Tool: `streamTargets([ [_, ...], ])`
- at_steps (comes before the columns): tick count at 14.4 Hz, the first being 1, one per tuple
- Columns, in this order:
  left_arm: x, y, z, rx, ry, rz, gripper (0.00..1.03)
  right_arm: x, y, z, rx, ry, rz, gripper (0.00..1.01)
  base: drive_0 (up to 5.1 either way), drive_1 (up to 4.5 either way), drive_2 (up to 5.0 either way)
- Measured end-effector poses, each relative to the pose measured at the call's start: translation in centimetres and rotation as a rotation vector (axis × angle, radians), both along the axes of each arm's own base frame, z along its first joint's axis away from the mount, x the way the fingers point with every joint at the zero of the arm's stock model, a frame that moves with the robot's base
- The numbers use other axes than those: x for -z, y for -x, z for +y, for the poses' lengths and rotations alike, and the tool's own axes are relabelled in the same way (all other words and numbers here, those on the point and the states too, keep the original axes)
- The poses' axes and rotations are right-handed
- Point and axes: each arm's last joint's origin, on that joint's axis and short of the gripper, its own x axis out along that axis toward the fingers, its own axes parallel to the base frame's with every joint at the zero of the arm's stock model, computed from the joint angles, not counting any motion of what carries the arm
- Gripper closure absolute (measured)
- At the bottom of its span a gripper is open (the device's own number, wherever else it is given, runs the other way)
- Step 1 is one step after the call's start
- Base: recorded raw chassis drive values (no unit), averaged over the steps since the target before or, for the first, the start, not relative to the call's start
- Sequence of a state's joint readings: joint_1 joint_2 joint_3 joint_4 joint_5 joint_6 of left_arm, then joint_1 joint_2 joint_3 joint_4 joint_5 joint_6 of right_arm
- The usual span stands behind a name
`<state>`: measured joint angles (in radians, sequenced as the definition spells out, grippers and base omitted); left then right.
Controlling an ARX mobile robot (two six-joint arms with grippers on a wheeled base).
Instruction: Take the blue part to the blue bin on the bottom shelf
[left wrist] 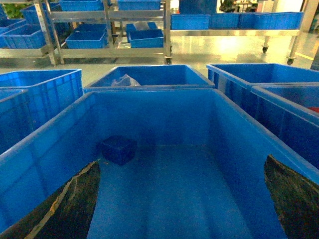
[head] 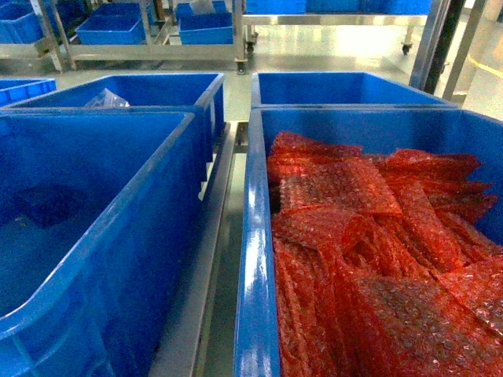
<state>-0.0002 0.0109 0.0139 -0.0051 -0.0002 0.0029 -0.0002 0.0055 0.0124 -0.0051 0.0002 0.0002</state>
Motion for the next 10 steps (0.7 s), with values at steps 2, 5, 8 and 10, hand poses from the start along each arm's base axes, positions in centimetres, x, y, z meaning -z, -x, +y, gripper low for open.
streamTargets([
  [2,0.0,0.0,0.0,0.0,0.0,0.0,0.05,0.0,0.0,0.0,0.0,0.0,0.0,0.03,0.0,0.0,0.0],
  [5,0.0,0.0,0.0,0.0,0.0,0.0,0.05,0.0,0.0,0.0,0.0,0.0,0.0,0.03,0.0,0.0,0.0],
  [8,0.0,0.0,0.0,0.0,0.0,0.0,0.05,0.0,0.0,0.0,0.0,0.0,0.0,0.03,0.0,0.0,0.0],
  [10,0.0,0.0,0.0,0.0,0.0,0.0,0.05,0.0,0.0,0.0,0.0,0.0,0.0,0.03,0.0,0.0,0.0],
])
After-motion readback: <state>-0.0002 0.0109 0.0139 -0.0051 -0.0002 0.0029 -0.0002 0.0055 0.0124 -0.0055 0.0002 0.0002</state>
